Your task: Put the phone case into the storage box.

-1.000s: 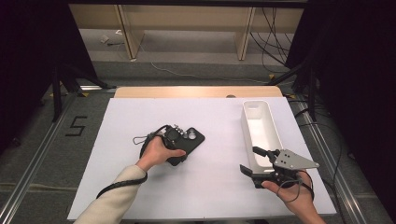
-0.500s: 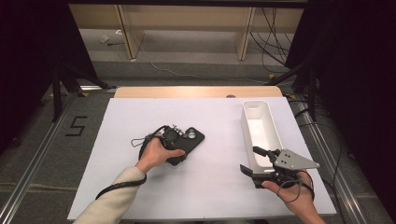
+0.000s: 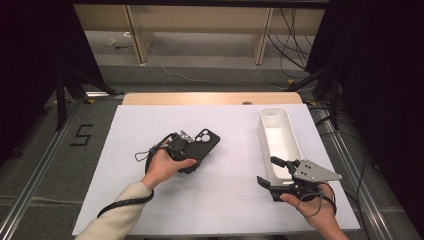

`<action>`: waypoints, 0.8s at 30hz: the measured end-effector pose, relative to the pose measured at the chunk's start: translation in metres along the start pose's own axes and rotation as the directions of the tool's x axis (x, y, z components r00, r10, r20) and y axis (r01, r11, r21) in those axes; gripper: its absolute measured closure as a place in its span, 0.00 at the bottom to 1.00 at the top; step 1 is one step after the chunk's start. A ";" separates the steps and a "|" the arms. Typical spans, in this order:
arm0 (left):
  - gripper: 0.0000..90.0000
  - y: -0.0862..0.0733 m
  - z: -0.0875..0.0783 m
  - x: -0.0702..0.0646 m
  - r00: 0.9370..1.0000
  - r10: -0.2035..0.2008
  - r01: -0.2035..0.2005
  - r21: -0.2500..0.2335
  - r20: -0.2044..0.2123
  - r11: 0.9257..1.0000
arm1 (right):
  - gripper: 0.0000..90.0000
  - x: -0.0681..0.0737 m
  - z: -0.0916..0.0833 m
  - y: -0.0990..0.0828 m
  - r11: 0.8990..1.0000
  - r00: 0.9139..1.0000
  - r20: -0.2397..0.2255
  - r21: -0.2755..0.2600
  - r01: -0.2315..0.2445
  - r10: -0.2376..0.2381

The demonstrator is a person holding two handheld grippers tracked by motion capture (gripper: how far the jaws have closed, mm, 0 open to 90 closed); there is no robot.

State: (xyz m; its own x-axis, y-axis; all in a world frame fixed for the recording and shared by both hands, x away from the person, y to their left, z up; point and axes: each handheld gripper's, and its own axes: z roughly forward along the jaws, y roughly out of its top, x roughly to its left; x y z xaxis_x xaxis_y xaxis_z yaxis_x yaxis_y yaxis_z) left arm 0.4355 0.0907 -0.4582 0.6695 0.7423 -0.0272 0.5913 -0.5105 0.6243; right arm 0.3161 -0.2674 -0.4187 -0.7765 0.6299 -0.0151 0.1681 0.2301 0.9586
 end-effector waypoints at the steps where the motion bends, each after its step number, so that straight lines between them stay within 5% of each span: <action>1: 0.17 -0.002 -0.004 -0.002 1.000 -0.001 0.001 -0.026 0.001 1.000 | 0.25 0.000 0.000 0.000 1.000 1.000 0.001 0.001 0.000 0.000; 13: 0.17 -0.011 -0.029 -0.012 1.000 0.002 -0.003 -0.154 -0.010 0.988 | 0.24 0.002 0.003 0.002 1.000 1.000 0.003 -0.001 0.002 -0.002; 24: 0.17 -0.023 -0.046 -0.016 1.000 -0.004 -0.001 -0.221 -0.024 0.975 | 0.24 0.003 0.006 0.005 1.000 1.000 0.002 -0.004 0.004 -0.004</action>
State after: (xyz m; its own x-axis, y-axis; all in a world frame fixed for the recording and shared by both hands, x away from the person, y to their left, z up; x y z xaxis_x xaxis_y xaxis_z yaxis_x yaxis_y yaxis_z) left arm 0.3903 0.1104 -0.4359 0.6563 0.7544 -0.0111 0.4766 -0.4032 0.7812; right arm 0.3181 -0.2597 -0.4161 -0.7759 0.6305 -0.0190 0.1629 0.2294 0.9596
